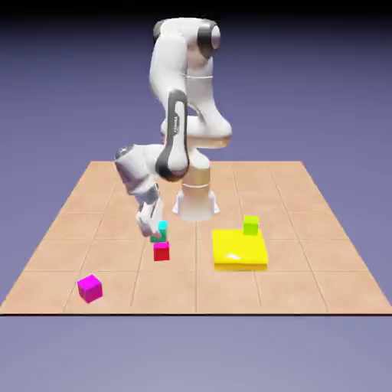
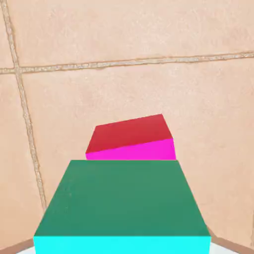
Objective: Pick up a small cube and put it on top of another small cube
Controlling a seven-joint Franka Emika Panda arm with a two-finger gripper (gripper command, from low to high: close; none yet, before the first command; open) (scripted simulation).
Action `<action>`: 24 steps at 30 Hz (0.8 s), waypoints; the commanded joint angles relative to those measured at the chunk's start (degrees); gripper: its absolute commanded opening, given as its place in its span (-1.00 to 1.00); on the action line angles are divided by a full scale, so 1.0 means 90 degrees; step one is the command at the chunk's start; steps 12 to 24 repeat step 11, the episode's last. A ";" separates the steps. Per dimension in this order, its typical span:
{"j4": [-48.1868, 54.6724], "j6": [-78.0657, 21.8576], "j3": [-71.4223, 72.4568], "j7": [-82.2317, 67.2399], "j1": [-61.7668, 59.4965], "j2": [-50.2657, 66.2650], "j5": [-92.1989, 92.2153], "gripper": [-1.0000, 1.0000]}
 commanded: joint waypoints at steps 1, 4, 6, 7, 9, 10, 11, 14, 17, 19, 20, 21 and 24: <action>0.0000 -0.0003 0.0044 0.0001 -0.0101 0.0000 -0.0002 1.00; -0.0023 -0.0287 -0.0116 0.0398 -0.0138 -0.0386 -0.0555 1.00; -0.0046 -0.0570 -0.0277 0.0795 -0.0175 -0.0773 -0.1108 1.00; -0.0058 -0.0712 -0.0357 0.0993 -0.0194 -0.0967 -0.1385 1.00; -0.0081 -0.0996 -0.0518 0.1390 -0.0231 -0.1353 -0.1938 1.00; -0.0093 -0.1137 -0.0599 0.1588 -0.0249 -0.1547 -0.2215 1.00; -0.0103 -0.1258 -0.0667 0.1757 -0.0265 -0.1712 -0.2451 1.00; -0.0103 -0.1258 -0.0667 0.1757 -0.0265 -0.1712 -0.2451 1.00; -0.0103 -0.1258 -0.0667 0.1757 -0.0265 -0.1712 -0.2451 1.00; -0.0103 -0.1258 -0.0667 0.1757 -0.0265 -0.1712 -0.2451 1.00; -0.0103 -0.1258 -0.0667 0.1757 -0.0265 -0.1712 -0.2451 1.00; -0.0103 -0.1258 -0.0667 0.1757 -0.0265 -0.1712 -0.2451 1.00; -0.0103 -0.1258 -0.0667 0.1757 -0.0265 -0.1712 -0.2451 1.00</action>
